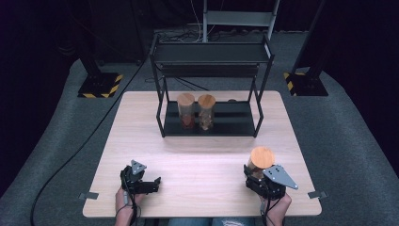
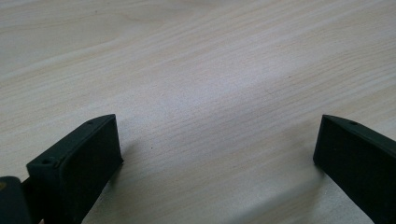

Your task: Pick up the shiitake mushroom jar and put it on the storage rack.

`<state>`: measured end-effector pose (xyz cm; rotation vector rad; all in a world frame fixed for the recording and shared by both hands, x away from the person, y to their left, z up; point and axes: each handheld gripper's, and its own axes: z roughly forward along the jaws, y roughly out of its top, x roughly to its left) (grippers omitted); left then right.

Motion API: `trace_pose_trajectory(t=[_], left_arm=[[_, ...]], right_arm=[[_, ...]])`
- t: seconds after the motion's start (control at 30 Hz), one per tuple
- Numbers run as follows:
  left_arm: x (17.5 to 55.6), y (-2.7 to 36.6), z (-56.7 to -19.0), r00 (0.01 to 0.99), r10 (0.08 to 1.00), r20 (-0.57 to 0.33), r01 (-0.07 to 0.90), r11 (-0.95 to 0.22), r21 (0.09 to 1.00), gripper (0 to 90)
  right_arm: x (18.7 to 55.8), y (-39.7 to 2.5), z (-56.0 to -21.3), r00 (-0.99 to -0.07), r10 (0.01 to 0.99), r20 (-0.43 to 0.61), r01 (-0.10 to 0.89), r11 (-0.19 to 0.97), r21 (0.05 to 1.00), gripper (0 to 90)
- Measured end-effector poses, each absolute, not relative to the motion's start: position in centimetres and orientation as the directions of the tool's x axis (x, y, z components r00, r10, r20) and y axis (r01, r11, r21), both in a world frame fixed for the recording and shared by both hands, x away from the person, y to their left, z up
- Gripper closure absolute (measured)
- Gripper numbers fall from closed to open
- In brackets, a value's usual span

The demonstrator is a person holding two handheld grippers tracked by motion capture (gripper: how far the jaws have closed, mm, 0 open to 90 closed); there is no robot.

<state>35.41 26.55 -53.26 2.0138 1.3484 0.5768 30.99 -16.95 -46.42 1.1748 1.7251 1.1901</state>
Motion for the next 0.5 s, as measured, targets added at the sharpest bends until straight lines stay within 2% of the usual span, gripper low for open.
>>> trace_pose_trajectory(t=[0.5], left_arm=[[35.4,26.6,-53.3,0.378,0.926,0.008,0.646,-0.27,0.714,0.2]], right_arm=[[32.4,-16.5,-45.7,-0.342,0.937,-0.075,0.26,0.171,0.95,24.4]])
